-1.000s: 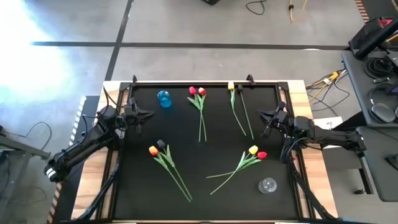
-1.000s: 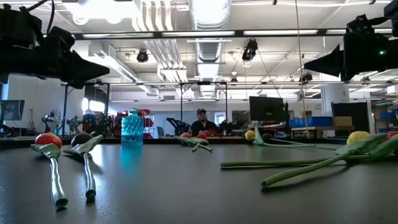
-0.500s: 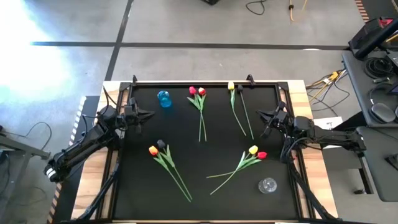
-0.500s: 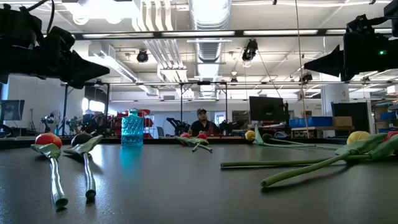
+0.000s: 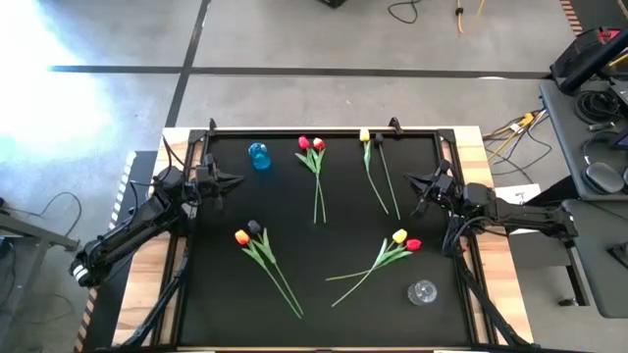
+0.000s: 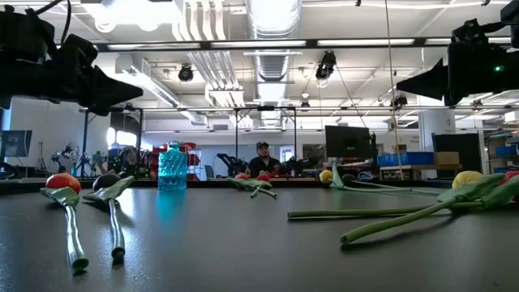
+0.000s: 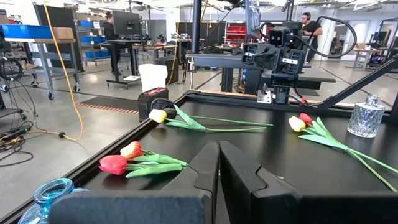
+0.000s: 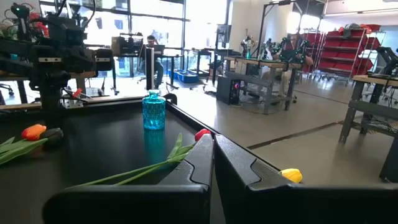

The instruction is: Sort flowers into vase by color

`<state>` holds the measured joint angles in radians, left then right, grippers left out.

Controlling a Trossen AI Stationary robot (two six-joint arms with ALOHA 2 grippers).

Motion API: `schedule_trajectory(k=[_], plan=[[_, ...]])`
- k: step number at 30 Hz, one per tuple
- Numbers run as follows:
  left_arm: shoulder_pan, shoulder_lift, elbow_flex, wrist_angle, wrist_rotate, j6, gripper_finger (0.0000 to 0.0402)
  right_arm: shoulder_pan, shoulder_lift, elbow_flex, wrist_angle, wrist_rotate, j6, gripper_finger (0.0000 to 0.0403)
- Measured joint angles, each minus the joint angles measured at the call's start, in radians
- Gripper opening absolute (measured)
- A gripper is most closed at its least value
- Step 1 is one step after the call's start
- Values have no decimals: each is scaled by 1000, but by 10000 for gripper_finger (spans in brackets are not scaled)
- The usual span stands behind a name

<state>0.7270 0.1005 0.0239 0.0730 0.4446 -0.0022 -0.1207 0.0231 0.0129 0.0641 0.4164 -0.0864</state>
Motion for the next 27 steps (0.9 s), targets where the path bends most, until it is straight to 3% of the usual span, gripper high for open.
schedule_trajectory(k=[13, 18, 23, 27], plan=[[0, 0, 0, 55, 0, -53, 0, 0, 0, 0, 0, 0, 0, 9], [0, 0, 0, 239, -30, -362, 0, 0, 0, 0, 0, 0, 0, 9], [0, 0, 0, 445, -93, -547, 0, 0, 0, 0, 0, 0, 0, 9], [0, 0, 0, 631, -138, -555, 0, 0, 0, 0, 0, 0, 0, 9]])
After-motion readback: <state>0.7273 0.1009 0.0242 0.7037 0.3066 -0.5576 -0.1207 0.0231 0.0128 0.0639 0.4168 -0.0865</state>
